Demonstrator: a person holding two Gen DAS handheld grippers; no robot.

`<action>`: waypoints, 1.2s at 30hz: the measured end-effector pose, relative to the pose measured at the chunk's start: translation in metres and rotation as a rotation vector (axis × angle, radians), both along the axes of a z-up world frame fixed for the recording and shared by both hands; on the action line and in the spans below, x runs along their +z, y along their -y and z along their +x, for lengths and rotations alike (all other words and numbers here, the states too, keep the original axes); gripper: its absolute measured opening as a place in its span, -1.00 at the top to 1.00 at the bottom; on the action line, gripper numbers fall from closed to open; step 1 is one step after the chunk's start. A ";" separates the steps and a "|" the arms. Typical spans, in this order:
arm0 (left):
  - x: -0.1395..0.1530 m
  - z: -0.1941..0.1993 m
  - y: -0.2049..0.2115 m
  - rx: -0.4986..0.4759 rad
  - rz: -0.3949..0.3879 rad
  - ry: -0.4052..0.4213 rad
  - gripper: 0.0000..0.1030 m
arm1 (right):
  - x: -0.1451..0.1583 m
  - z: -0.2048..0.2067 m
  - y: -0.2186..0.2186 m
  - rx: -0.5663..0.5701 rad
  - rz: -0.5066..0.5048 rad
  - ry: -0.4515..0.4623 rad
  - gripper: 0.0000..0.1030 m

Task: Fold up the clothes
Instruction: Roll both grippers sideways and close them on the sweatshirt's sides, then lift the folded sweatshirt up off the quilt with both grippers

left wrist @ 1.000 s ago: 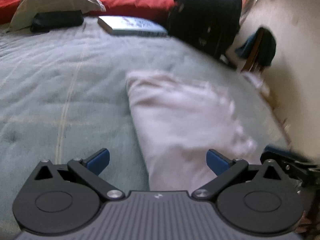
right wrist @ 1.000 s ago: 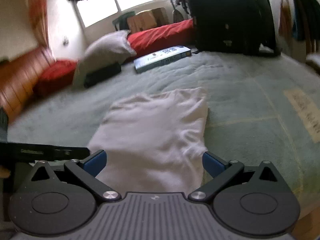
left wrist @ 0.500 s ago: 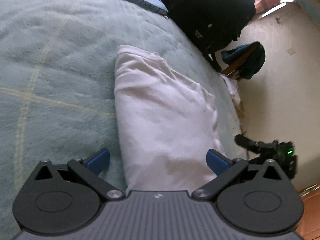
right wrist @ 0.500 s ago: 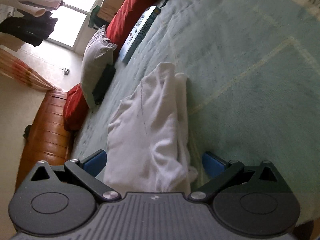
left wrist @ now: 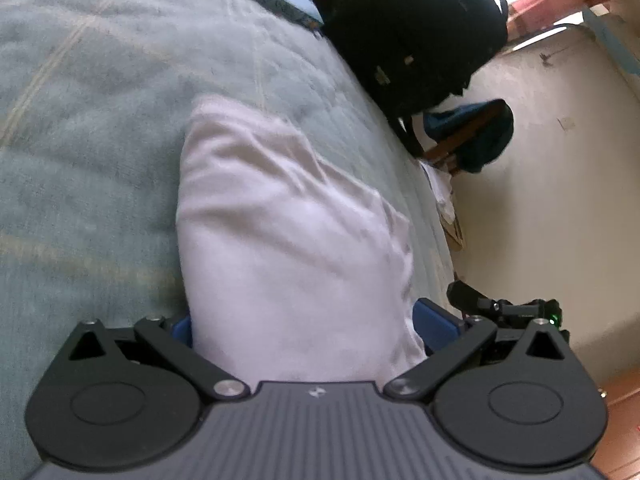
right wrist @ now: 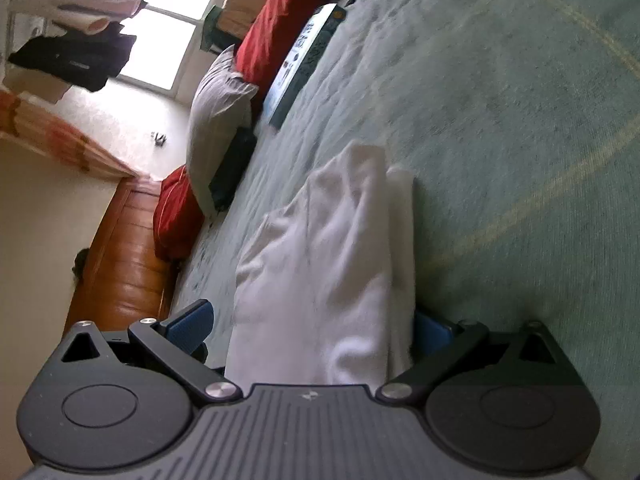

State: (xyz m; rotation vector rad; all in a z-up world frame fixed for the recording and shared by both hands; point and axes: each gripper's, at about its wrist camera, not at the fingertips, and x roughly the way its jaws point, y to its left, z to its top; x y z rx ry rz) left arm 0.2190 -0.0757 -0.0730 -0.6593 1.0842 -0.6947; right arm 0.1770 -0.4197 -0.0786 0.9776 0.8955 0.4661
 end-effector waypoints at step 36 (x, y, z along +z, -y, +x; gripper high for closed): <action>-0.001 0.014 0.001 0.051 -0.125 -0.077 -0.98 | 0.000 0.001 -0.010 -0.012 0.002 0.120 -1.00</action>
